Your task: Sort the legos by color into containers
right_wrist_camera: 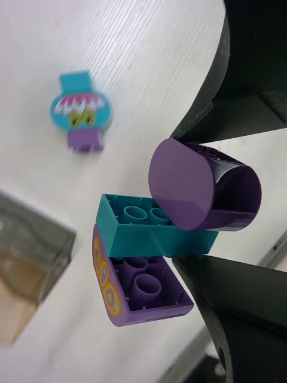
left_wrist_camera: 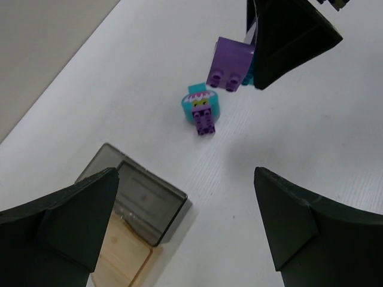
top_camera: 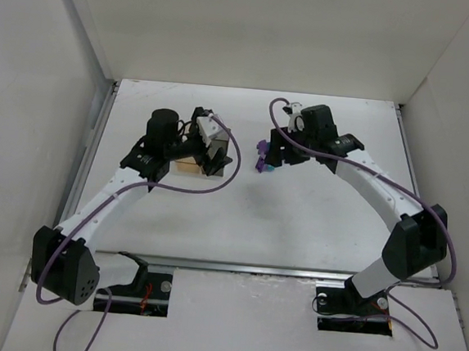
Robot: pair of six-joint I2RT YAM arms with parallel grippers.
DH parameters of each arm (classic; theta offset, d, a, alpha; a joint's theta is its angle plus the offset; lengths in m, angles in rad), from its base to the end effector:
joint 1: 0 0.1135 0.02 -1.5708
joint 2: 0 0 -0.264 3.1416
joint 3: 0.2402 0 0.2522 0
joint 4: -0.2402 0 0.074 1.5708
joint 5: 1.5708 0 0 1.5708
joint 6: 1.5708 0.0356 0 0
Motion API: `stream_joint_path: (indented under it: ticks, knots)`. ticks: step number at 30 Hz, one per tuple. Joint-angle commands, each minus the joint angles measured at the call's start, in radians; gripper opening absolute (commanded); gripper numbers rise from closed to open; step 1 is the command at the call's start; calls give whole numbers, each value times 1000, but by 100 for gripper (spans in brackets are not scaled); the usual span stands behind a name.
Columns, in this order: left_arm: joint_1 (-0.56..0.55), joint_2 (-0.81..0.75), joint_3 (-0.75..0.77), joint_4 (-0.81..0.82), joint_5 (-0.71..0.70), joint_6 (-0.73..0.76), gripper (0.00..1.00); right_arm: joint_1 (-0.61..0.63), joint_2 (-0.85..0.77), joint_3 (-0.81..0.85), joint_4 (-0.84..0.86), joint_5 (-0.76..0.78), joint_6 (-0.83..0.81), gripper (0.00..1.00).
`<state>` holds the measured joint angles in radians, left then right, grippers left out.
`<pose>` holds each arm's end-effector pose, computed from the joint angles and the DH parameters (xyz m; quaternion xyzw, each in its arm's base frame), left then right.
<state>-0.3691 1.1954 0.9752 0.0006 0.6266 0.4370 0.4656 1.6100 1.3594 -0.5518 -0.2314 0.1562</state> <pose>0.2496 -0.1189 0.3418 0.4685 0.6073 -0.2202 0.6027 0.3163 0.1680 0.2966 -0.1846 0.9032 0.2158 0.3217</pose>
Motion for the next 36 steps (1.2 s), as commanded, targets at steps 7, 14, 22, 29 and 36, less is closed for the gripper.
stream_joint_path:
  ticks: [7,14,22,29,36]
  knots:
    - [-62,84,114,154,171,6,97,67,-65,53,125,-221,98,0]
    - [-114,93,114,136,151,19,91,85,-84,44,158,-230,108,0]
    - [-123,112,123,191,50,-37,70,107,-84,35,167,-240,86,0]
    - [-123,112,132,191,45,-37,49,107,-93,35,156,-229,77,0]
    - [-123,112,123,191,42,-46,8,116,-104,26,174,-247,68,0]
